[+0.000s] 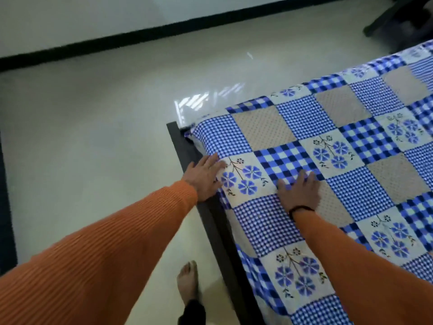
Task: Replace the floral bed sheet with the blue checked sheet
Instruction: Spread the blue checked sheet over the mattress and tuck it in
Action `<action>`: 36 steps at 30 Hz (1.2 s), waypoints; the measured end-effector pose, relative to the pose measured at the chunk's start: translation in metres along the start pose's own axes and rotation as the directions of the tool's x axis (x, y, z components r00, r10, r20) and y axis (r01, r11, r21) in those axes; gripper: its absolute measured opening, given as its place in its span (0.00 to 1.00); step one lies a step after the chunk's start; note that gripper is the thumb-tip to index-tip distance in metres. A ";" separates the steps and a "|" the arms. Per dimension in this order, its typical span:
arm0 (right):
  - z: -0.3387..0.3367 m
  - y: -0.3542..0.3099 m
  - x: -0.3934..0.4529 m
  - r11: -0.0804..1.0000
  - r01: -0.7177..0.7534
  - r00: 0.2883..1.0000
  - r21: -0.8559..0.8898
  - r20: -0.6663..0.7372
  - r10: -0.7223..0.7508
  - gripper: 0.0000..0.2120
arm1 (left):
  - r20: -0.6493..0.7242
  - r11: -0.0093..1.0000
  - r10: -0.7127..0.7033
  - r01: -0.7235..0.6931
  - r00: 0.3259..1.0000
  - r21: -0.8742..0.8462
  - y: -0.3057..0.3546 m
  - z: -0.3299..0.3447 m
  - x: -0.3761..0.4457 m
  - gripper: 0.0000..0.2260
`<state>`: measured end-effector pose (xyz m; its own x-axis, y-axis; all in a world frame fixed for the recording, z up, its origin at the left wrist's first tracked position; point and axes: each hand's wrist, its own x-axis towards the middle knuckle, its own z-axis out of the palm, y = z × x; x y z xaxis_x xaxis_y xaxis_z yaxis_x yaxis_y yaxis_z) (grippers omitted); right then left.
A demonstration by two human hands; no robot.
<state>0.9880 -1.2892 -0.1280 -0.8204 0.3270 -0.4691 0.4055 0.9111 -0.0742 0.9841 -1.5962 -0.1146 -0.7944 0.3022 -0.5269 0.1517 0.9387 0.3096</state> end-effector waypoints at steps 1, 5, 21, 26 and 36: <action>0.004 -0.024 0.000 1.000 -0.003 1.000 -0.030 0.018 0.003 0.41 | 0.019 1.000 -0.020 0.020 1.000 0.002 -0.011 -0.006 -0.005 0.32; 0.027 -0.124 -0.027 0.870 0.437 0.899 -0.229 0.084 -0.429 0.38 | 0.011 0.998 -0.038 0.038 0.999 0.042 -0.048 -0.032 -0.013 0.33; -0.016 0.007 0.006 0.929 -0.329 0.916 0.171 -0.181 0.358 0.26 | 0.089 1.000 0.026 -0.025 0.996 -0.005 -0.033 -0.106 0.120 0.35; -0.012 0.005 0.048 0.803 -0.516 0.840 0.299 -0.007 0.543 0.33 | 0.169 0.965 -0.011 0.055 0.985 -0.258 -0.036 -0.122 0.195 0.38; -0.044 -0.251 0.147 0.999 -0.022 0.999 0.031 -0.031 0.023 0.34 | 0.562 0.867 -0.044 0.311 0.826 -0.390 -0.114 -0.092 0.247 0.37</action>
<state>0.7477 -1.4585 -0.1397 -0.8227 0.3558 -0.4434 0.4360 0.8954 -0.0905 0.7168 -1.6438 -0.2075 -0.3325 0.3020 -0.8934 -0.3448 0.8429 0.4132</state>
